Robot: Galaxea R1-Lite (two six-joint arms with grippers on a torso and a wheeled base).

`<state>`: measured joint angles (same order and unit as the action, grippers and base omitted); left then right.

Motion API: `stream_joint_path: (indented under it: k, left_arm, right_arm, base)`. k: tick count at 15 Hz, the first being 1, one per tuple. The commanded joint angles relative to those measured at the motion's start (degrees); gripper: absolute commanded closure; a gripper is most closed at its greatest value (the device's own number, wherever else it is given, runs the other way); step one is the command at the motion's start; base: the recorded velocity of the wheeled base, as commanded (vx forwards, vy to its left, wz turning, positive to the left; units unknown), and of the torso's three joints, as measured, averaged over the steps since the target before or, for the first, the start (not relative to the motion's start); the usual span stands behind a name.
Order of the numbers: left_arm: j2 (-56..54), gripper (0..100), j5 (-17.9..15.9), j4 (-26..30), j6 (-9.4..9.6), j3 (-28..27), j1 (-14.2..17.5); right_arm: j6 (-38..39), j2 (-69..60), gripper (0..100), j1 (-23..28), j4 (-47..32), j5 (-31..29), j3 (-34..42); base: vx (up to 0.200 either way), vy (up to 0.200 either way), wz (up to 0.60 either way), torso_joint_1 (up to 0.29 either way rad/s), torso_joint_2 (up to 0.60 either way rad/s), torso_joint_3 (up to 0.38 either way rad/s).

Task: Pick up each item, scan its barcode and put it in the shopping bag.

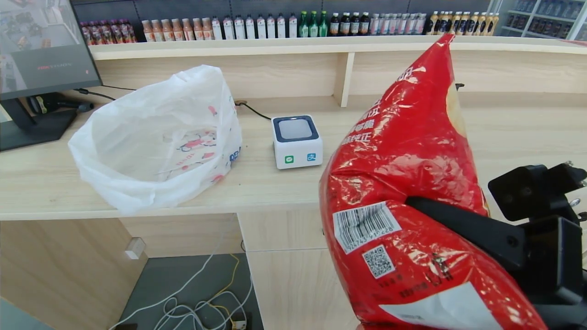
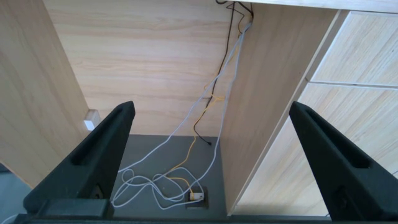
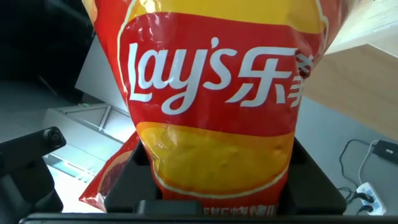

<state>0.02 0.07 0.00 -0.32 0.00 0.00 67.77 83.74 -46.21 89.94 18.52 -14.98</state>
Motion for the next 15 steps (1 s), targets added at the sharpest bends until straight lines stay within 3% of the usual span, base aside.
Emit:
stream_joint_path:
  k: [1,6,13,15]
  left_arm:
    - [-0.02,0,0.01,0.0,-0.03,0.0,0.0]
    - [-0.02,0,0.01,0.0,-0.03,0.0,0.0]
    - [-0.02,0,0.01,0.0,-0.03,0.0,0.0]
    - [-0.02,0,0.01,0.0,-0.03,0.0,0.0]
  right_arm:
    - [0.0,-1.21,100,-0.1,0.06,0.03,0.3]
    - [0.0,-3.05,100,-0.19,0.06,0.03,1.36]
    - [-3.7,-7.27,100,-6.61,0.06,0.03,4.08]
    - [-5.1,-8.06,100,-5.9,0.06,-0.15,5.14]
  base:
    - [0.0,0.0,0.0,0.0,0.0,0.0]
    - [0.0,0.0,0.0,0.0,0.0,0.0]
    - [0.0,0.0,0.0,0.0,0.0,0.0]
    - [0.0,0.0,0.0,0.0,0.0,0.0]
